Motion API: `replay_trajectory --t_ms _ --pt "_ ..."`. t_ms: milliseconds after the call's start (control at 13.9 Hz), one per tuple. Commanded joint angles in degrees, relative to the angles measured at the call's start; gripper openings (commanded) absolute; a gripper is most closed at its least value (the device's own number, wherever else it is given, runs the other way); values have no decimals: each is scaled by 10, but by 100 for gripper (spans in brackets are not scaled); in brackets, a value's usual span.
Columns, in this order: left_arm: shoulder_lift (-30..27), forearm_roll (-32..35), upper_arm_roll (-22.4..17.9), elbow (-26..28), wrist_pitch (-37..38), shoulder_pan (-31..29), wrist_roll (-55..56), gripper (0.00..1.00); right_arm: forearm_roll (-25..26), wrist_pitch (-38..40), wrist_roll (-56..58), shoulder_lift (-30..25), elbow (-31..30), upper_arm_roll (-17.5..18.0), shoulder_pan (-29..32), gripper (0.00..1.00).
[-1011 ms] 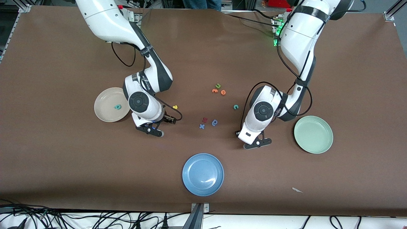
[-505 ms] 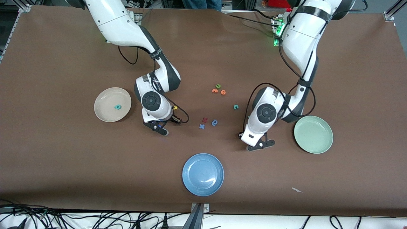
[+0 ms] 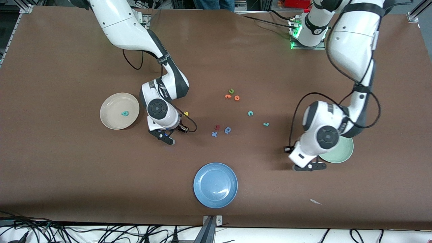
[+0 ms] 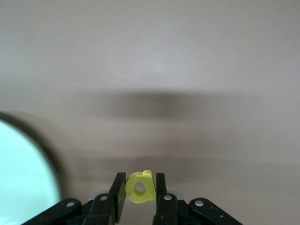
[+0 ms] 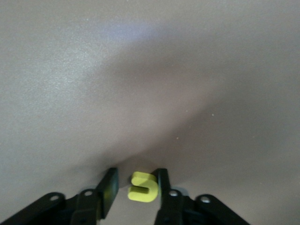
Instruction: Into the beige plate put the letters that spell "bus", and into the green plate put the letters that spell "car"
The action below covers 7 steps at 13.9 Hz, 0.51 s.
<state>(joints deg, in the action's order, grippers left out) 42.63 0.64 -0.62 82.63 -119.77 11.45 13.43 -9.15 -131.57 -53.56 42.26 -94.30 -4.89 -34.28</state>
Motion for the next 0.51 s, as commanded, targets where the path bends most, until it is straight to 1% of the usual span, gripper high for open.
replay_trajectory --t_ms 0,72,144,217,361,433 --pt "-55 16 8 53 16 -50 -110 19 3 2 -8 -3 -18 -1 -5 30" --pt "-63 16 8 66 16 -65 -139 19 3 2 -7 -3 -19 0 -5 21" --pt "-72 17 8 81 11 -78 -162 19 3 2 -8 -4 -18 1 -5 15" --pt "-79 19 7 100 3 -89 -182 19 3 2 -2 -5 -18 1 -4 15" --pt "-90 56 8 144 -40 -107 -205 19 3 5 9 -19 -15 -2 -3 15" --pt "-91 59 8 166 -69 -114 -210 22 3 16 20 -27 -11 -6 0 15"
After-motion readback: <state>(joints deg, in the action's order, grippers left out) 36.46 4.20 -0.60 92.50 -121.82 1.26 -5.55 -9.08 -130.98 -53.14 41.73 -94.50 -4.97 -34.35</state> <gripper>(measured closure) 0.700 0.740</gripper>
